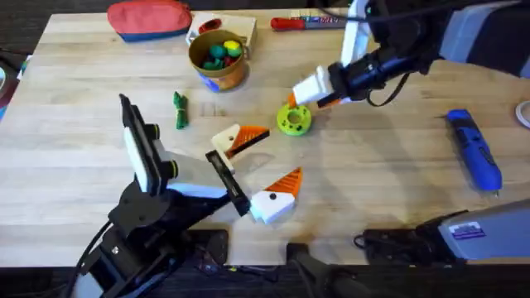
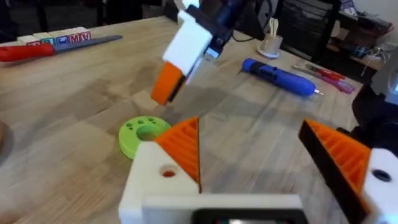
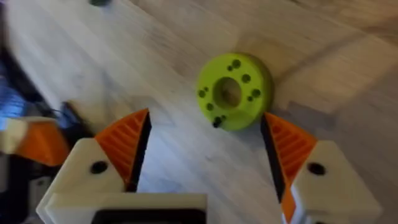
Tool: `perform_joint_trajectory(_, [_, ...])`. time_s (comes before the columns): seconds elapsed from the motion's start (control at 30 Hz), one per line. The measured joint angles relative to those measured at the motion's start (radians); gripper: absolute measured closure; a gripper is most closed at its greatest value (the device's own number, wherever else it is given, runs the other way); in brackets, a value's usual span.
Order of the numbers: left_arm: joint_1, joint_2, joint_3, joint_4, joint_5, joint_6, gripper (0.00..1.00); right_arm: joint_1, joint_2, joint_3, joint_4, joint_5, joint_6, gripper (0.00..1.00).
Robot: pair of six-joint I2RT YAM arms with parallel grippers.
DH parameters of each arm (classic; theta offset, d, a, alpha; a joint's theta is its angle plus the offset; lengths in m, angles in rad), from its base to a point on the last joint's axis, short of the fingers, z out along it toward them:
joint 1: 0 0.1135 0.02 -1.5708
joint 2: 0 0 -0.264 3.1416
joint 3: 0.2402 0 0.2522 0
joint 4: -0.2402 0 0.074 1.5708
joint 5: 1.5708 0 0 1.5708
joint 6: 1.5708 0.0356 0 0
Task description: Pick up the gripper from the table and insert it into the empty holder that is missing its gripper. Then pick up a screw, insert it into the mounting hole, and use the screwdriver to tighten it. Finally, clean up the table by picking up the vegetable and placing it into the bucket.
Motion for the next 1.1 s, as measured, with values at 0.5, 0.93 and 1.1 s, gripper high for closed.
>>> perform_joint_trajectory(0.5, [0.0,0.0,0.0,0.0,0.006,0.007,0.013,0.21,0.0,0.007,-0.07,0.436,-0.227,0.407])
perform_joint_trajectory(0.93, [0.0,0.0,0.0,0.0,0.007,0.01,0.013,0.285,0.054,0.007,-0.026,0.449,-0.223,0.605])
perform_joint_trajectory(1.1, [0.0,0.0,0.0,0.0,0.007,0.01,0.013,0.284,0.055,0.007,-0.02,0.451,-0.212,0.68])
